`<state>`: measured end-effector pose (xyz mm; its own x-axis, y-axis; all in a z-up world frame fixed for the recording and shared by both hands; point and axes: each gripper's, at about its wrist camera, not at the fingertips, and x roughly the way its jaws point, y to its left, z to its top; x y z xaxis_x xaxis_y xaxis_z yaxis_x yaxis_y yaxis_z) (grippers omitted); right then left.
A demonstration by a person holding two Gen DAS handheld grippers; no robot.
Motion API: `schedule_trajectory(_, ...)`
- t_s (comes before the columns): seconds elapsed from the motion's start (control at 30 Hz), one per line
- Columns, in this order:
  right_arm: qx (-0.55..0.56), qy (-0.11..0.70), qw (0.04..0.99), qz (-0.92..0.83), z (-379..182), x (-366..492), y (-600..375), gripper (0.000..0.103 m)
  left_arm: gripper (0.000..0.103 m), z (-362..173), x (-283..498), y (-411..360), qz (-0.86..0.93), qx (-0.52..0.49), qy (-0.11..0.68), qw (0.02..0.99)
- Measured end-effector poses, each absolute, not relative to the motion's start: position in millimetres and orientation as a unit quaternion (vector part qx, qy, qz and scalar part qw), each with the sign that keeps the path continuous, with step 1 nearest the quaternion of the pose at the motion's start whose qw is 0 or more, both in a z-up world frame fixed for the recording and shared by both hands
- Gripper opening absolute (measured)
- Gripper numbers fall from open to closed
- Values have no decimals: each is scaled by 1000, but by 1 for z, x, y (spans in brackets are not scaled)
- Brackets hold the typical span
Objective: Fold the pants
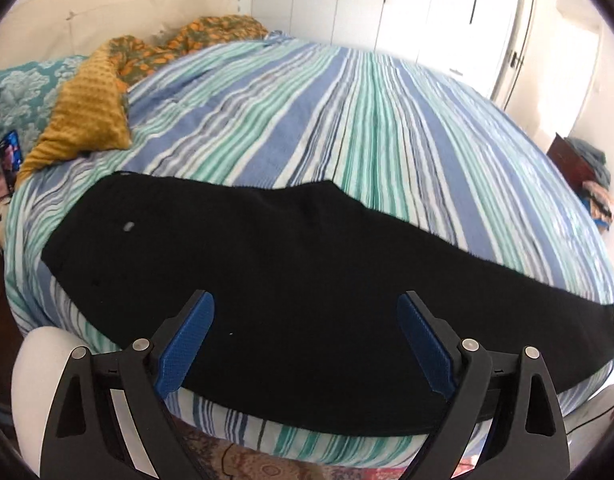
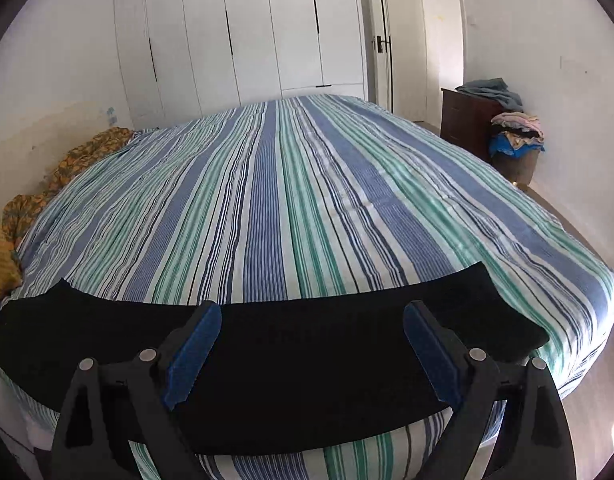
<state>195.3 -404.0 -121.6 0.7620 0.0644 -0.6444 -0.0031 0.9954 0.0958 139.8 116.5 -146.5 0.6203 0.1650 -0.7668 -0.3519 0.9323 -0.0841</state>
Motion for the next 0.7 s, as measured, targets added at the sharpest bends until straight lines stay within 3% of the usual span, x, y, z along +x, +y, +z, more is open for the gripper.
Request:
schedule_trajectory(0.17, 65, 366, 928, 21, -133, 200, -411, 92, 94, -195, 146, 127, 170, -104, 489, 849)
schedule_trajectory(0.7, 129, 393, 910, 5, -148, 205, -424, 92, 99, -199, 156, 112, 180, -64, 497, 846)
